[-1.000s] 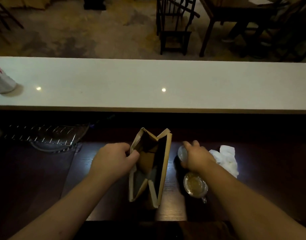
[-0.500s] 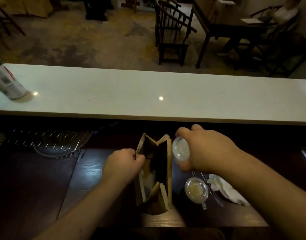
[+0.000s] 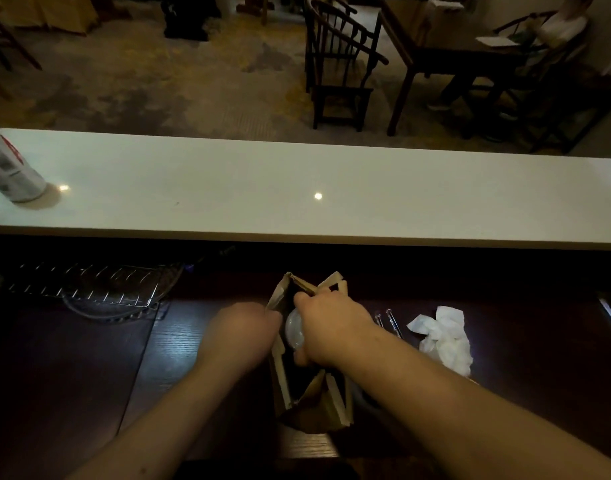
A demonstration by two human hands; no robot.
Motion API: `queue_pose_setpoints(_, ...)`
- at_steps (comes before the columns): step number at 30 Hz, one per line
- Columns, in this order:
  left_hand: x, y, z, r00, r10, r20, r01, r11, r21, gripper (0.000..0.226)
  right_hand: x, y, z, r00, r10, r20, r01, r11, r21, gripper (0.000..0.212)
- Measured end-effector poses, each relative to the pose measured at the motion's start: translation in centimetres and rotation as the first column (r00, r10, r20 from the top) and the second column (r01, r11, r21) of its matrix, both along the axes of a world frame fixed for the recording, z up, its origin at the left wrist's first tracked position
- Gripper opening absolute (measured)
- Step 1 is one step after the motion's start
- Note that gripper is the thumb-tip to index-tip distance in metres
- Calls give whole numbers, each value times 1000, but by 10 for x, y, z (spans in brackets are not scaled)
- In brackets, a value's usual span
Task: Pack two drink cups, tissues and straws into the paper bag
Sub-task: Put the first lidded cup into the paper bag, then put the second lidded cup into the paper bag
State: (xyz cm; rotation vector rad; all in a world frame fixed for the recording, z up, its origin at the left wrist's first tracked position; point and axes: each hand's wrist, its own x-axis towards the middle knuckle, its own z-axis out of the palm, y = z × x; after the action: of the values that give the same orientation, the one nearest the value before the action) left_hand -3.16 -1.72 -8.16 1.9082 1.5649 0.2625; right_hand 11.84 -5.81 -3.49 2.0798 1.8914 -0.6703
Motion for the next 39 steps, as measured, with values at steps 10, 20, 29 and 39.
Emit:
queue_pose_setpoints(10,7,-8,0,994,-16,-109,24,997,71,40,1,41,-82,992,-98,84,112,977,-181,57)
queue_pose_setpoints(20,7,-10,-4,992,-21,-128,34,994,104,41,-8,49,-124,968,115,225,-71,979,-192,44)
queue_pose_setpoints(29,6,-4,-3,984,-51,-172,71,991,113,42,24,-5,-2,991,124,-47,-88,878,471,13)
queue_pose_setpoints(39,5,-12,-3,980,-81,-180,103,988,119,43,112,-102,-102,970,-233,65,242,948,-206,106)
